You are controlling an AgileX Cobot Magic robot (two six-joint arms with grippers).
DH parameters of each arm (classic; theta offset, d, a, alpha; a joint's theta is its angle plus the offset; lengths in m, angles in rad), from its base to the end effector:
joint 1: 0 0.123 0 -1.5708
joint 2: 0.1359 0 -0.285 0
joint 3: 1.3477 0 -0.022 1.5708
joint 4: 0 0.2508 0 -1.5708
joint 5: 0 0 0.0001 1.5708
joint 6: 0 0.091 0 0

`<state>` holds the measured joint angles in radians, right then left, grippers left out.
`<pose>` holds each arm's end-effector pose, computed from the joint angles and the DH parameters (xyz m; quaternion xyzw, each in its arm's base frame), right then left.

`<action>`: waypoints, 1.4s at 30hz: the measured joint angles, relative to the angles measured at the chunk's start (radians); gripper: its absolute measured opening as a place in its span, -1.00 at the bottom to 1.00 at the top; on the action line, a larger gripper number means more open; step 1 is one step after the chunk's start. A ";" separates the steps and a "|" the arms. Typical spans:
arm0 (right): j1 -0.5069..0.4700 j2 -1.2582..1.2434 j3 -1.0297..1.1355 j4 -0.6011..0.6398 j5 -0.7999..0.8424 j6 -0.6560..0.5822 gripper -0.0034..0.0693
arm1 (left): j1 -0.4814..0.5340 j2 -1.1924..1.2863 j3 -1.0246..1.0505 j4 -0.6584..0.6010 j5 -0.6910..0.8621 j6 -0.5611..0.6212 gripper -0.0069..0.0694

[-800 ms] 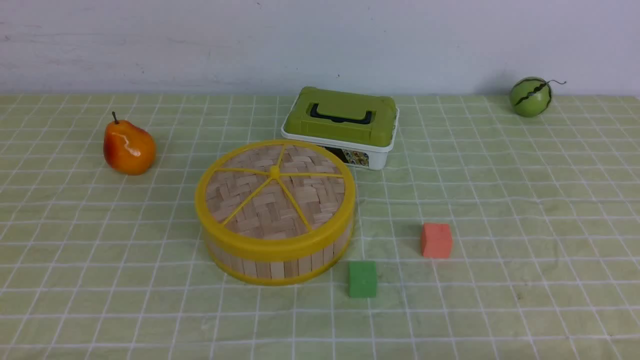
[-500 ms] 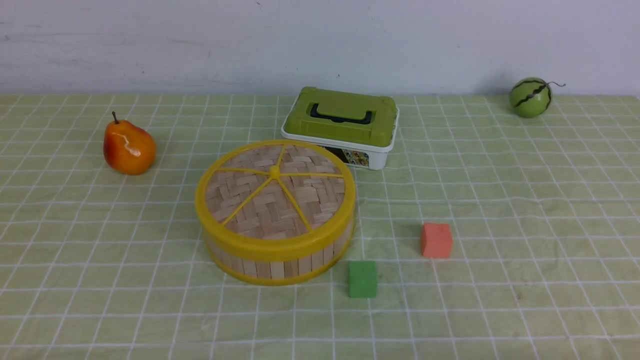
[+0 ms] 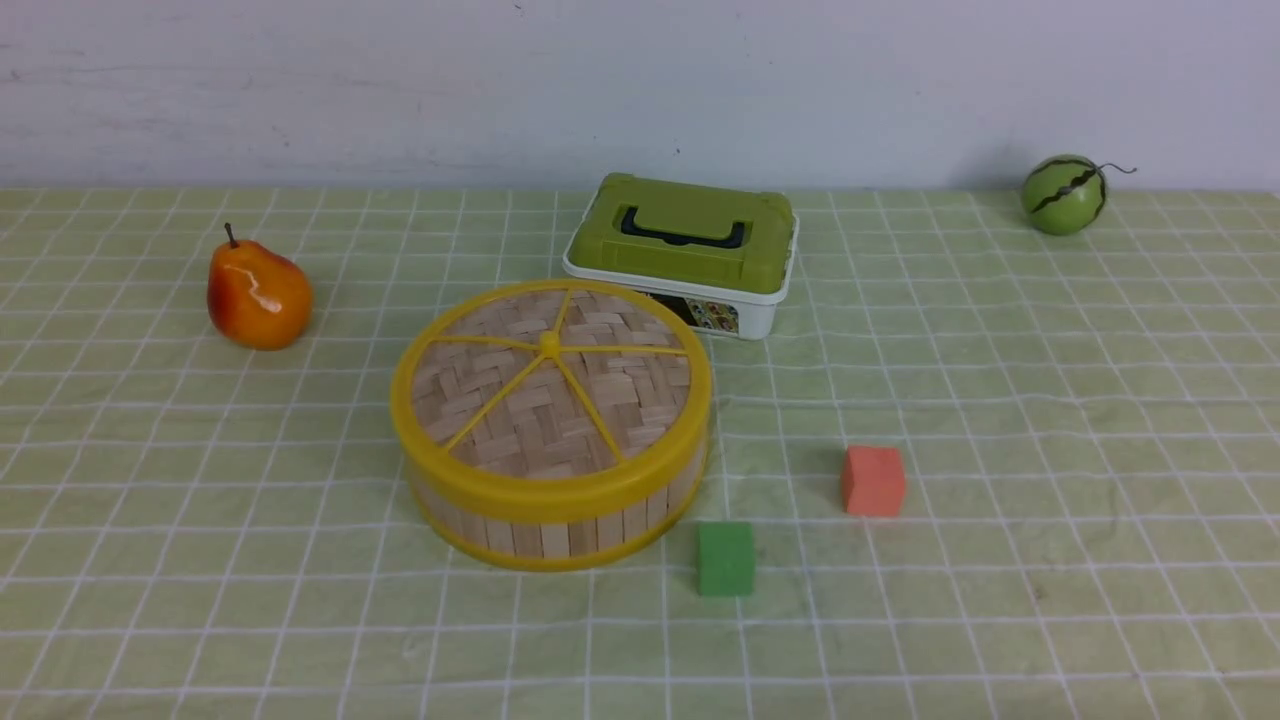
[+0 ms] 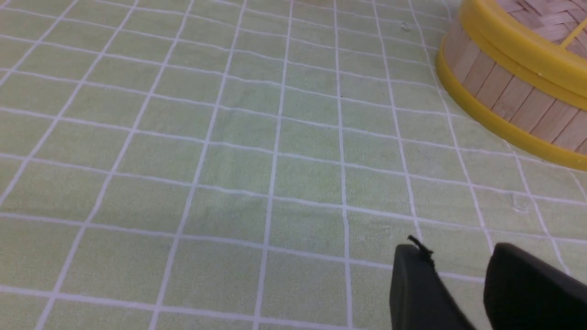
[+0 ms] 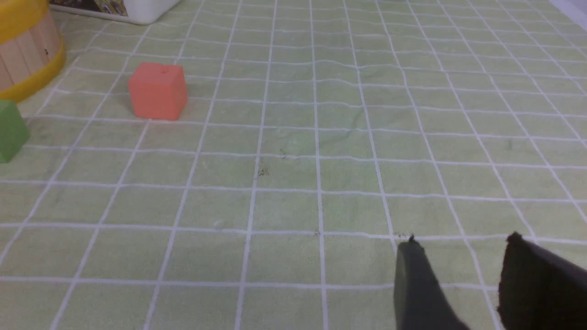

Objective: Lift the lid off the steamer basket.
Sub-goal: Use the left arm to lift the lid of the steamer

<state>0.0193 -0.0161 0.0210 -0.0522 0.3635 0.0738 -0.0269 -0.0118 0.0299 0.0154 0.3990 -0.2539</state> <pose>0.0526 -0.0007 0.1743 0.0079 0.7990 0.0059 0.6012 0.0519 -0.0009 0.1680 -0.0881 0.8088 -0.0749 0.5766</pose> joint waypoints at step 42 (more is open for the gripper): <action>0.000 0.000 0.000 0.000 0.000 0.000 -0.24 | 0.000 0.533 -0.633 -0.106 -0.343 -0.048 -0.85</action>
<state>0.0193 -0.0161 0.0210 -0.0522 0.3635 0.0738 -0.0269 0.5215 -0.6035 -0.0901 0.0557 -0.3016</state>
